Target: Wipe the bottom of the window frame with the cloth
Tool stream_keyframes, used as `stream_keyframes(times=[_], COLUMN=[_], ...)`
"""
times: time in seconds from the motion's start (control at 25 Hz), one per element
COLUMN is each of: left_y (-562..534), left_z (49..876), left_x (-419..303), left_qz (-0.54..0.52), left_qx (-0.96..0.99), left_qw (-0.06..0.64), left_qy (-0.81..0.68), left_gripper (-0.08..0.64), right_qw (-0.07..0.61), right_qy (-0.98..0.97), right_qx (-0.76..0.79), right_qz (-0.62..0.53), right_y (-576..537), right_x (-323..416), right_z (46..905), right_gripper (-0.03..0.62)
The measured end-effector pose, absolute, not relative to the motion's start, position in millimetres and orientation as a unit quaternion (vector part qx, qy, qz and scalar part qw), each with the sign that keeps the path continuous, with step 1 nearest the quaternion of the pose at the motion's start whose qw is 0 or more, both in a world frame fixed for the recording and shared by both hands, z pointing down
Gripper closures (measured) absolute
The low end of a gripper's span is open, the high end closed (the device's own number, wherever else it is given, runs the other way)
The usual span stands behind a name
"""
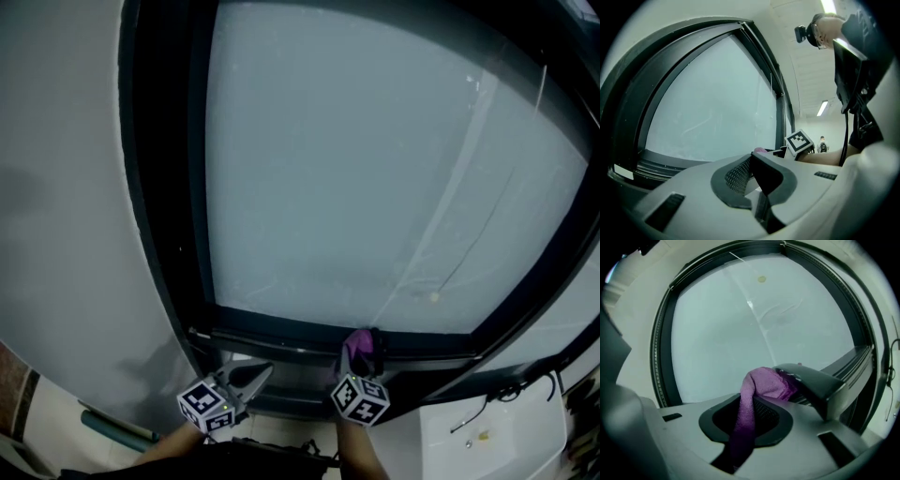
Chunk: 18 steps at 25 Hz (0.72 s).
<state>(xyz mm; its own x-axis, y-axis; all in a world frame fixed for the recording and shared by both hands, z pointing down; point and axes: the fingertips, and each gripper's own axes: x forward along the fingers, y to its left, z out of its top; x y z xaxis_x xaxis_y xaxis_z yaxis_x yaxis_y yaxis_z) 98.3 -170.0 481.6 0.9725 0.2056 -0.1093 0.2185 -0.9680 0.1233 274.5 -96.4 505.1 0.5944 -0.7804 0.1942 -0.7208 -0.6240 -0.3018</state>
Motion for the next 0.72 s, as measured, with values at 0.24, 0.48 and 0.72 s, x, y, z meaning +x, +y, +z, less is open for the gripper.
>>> stream_keyframes(times=[0.24,0.48,0.72], left_y=[-179,-177,-179], left_z=[484,484,485], left_x=[88,86,79], left_qz=[-0.052,-0.057,-0.05], left_qx=[0.991,0.991,0.991], left_qw=[0.074,0.083,0.093], left_qy=[0.098,0.091,0.076], left_gripper=[0.558,0.558,0.558], right_qw=[0.153,0.121,0.167], right_qy=[0.393,0.411,0.422], right_qx=[-0.89,-0.887,-0.866], right_qz=[-0.172,-0.172,-0.209], right_y=[-102,-123,-130], right_x=[281,279,290], right_z=[501,499,490], right_gripper=[0.517,0.517,0.517])
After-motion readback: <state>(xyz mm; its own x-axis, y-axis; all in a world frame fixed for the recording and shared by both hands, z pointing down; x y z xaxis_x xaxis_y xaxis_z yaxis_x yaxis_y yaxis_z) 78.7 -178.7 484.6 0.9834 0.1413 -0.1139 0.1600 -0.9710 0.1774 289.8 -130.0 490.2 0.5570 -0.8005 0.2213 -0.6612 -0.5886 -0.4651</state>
